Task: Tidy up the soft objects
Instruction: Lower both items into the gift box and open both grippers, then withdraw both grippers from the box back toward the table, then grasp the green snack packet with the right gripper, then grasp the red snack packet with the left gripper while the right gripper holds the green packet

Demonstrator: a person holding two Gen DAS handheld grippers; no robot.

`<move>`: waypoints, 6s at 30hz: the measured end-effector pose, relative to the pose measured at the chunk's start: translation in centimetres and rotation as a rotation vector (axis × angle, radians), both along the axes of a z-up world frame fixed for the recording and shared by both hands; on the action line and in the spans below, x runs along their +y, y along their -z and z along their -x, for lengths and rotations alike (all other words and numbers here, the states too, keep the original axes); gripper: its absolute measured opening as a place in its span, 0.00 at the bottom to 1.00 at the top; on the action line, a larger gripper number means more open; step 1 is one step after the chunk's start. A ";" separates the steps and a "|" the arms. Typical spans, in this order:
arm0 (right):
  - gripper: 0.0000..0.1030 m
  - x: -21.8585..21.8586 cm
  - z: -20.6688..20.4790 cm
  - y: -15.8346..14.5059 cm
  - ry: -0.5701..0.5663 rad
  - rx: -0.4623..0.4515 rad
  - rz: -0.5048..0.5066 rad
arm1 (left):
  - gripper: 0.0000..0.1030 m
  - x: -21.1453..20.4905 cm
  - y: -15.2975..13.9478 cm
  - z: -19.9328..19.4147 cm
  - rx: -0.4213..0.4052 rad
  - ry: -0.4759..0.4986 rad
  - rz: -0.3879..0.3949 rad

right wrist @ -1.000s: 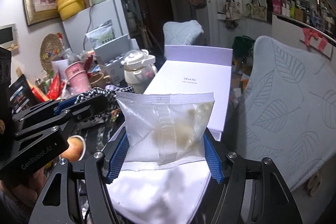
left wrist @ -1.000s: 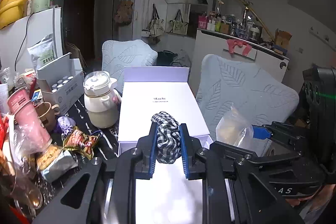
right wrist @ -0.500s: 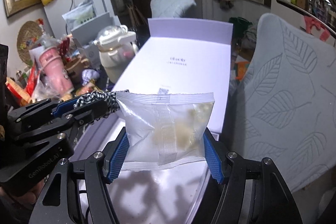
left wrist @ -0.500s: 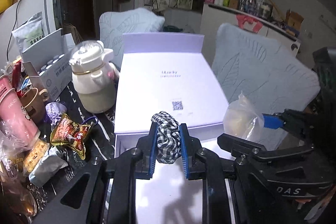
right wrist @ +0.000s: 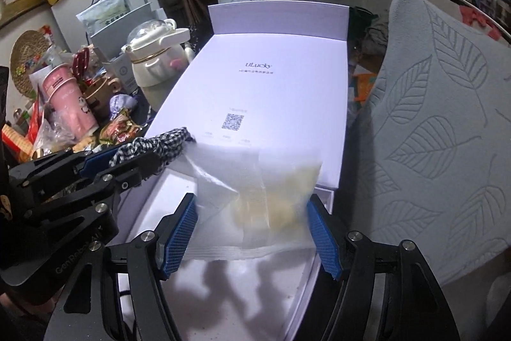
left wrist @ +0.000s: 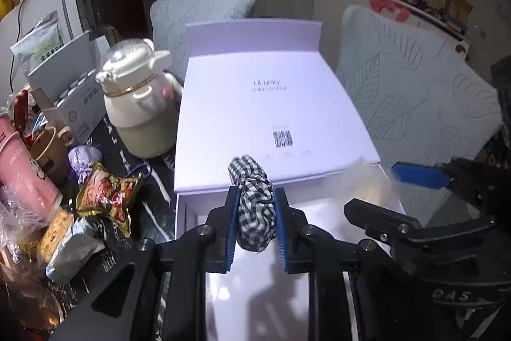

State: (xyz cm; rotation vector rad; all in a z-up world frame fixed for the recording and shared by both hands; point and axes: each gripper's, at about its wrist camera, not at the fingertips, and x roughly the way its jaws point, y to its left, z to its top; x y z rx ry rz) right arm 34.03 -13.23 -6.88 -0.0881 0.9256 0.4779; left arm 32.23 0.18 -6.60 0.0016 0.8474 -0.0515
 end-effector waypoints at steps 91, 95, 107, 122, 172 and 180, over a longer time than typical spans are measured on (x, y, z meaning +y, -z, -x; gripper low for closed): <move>0.92 -6.4 35.0 -12.1 -0.011 -0.406 -0.121 | 0.89 -2.8 -13.0 36.4 -0.315 -0.007 -0.015; 0.92 -6.3 36.0 -10.6 -0.015 -0.377 -0.133 | 0.89 -2.8 -11.8 37.4 -0.299 -0.013 -0.021; 0.92 -6.4 37.4 -5.4 -0.001 -0.270 -0.126 | 0.89 -2.4 -7.6 39.1 -0.239 -0.029 0.008; 0.92 -6.6 37.6 1.7 0.031 -0.124 -0.115 | 0.89 -1.2 -0.5 39.7 -0.083 -0.074 0.052; 0.44 -7.5 34.1 7.3 0.091 0.001 0.018 | 0.89 -2.8 2.7 35.5 0.003 0.050 0.173; 0.44 -10.3 33.1 6.9 0.155 0.010 -0.021 | 0.89 -5.1 4.0 31.6 0.058 0.115 0.166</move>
